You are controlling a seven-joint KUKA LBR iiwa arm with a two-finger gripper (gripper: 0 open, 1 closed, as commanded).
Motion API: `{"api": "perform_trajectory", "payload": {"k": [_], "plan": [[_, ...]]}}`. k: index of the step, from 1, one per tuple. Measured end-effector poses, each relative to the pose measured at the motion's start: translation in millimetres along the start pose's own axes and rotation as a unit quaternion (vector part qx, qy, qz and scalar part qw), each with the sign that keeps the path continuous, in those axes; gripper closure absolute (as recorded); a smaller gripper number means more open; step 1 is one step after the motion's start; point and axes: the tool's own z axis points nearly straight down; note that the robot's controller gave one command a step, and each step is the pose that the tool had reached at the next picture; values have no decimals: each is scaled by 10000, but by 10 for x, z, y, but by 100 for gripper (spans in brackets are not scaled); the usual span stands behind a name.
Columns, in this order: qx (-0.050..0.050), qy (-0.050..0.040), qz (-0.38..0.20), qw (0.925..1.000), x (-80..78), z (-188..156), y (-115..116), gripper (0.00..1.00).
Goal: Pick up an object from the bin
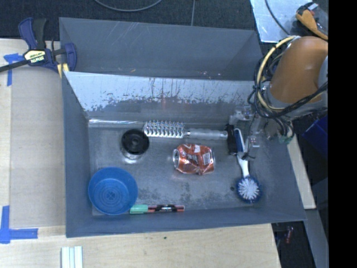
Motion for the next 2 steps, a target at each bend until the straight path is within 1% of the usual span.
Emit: {"api": "perform_trajectory", "payload": {"k": [1,2], "plan": [[5,-39,-19,10000,-17,-52,7,0],[1,-56,-262,9996,-13,659,758,0]]}}
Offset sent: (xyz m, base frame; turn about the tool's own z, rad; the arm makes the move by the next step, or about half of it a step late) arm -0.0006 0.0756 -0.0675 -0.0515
